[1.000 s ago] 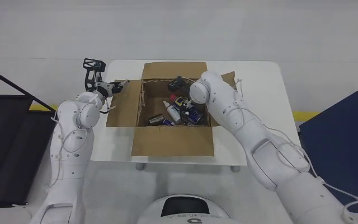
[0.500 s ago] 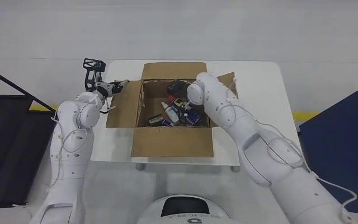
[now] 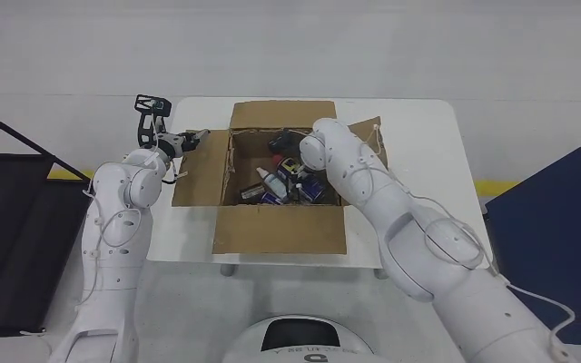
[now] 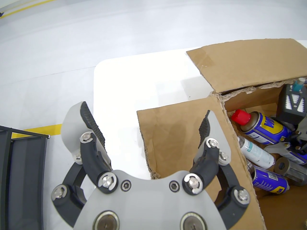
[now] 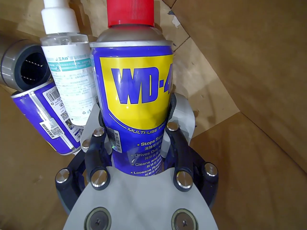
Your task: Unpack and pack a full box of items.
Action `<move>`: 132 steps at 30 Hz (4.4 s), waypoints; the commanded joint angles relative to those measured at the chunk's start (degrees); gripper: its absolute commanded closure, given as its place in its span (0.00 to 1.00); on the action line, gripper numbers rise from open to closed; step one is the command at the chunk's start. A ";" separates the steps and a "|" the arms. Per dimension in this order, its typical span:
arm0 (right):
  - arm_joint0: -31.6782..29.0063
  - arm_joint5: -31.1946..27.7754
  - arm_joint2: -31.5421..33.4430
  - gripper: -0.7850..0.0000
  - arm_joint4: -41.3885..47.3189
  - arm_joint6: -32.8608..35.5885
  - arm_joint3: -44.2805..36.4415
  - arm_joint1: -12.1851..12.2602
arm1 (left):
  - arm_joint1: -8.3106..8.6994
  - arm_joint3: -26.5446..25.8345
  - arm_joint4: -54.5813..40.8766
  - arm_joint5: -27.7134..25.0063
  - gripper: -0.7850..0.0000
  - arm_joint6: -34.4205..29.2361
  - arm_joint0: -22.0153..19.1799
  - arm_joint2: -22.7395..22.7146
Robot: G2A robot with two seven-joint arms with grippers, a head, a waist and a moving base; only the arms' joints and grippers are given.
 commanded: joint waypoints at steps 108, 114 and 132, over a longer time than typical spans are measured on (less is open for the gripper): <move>-41.10 4.03 58.18 1.00 -18.38 -66.86 -37.19 23.26 | 0.00 0.00 -0.01 0.00 0.00 0.00 0.00 0.00; -36.98 6.02 58.56 1.00 -18.24 -69.35 -28.47 23.48 | 0.00 0.00 -0.01 0.00 0.00 0.00 0.00 0.00; -31.57 7.44 56.26 1.00 -19.03 -75.71 -15.73 23.44 | 0.00 0.00 -0.01 0.00 0.00 0.00 0.00 0.00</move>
